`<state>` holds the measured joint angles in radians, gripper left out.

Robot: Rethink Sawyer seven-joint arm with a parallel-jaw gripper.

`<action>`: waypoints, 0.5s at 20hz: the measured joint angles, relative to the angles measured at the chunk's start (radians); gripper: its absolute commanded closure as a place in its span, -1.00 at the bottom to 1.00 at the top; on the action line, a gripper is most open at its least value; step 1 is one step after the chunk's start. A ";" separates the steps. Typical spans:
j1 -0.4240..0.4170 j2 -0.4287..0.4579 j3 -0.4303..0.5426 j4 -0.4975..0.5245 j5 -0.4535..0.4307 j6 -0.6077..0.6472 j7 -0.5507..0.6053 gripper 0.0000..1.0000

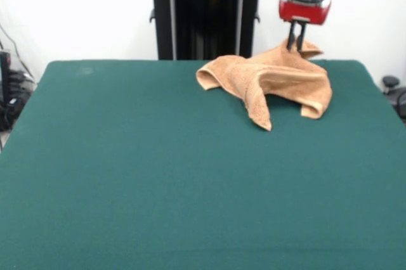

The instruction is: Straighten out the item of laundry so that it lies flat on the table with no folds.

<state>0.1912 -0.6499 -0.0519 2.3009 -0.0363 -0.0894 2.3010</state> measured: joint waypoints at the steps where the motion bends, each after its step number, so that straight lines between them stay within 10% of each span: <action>1: 0.008 0.001 -0.009 -0.001 -0.001 -0.005 0.000 1.00; 10: 0.110 -0.020 -0.122 0.005 -0.071 -0.100 0.000 1.00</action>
<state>0.3013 -0.6702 -0.1739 2.3059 -0.1070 -0.1890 2.3010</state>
